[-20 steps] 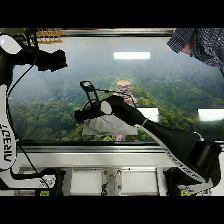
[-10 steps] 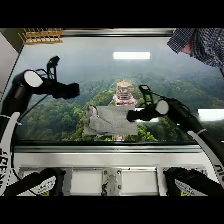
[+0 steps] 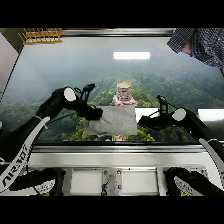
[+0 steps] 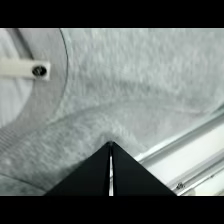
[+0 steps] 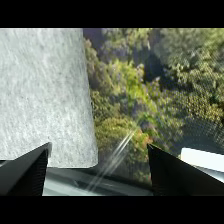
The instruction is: Fold the clothes and pants, and hang the long-sleeved shirts on hangers.
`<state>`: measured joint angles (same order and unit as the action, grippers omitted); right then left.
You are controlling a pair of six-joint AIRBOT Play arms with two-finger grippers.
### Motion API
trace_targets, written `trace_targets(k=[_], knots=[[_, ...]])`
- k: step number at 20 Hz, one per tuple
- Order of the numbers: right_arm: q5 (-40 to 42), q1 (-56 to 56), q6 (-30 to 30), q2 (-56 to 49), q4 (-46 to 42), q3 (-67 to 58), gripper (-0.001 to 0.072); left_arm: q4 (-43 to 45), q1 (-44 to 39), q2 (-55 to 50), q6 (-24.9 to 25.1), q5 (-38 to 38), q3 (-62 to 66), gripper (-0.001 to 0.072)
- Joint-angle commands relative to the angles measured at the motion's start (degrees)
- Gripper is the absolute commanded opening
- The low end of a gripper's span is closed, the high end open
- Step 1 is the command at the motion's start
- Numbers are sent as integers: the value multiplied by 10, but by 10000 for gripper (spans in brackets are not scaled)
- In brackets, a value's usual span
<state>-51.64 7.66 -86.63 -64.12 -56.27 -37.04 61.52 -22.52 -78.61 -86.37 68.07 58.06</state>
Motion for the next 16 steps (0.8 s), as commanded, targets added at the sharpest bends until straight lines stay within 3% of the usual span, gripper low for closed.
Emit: trace_targets(k=[1,8,14,16], knots=[[9,-4,5,1,6,4,646,7,-21,60,14,31,-118,7],[21,-4,5,1,7,4,646,10,63,204,5,20,-269,6],[9,-32,9,-3,10,4,649,-31,118,297,6,7,-178,6],[-4,-66,43,-17,28,4,649,-31,122,309,4,-9,-144,6]])
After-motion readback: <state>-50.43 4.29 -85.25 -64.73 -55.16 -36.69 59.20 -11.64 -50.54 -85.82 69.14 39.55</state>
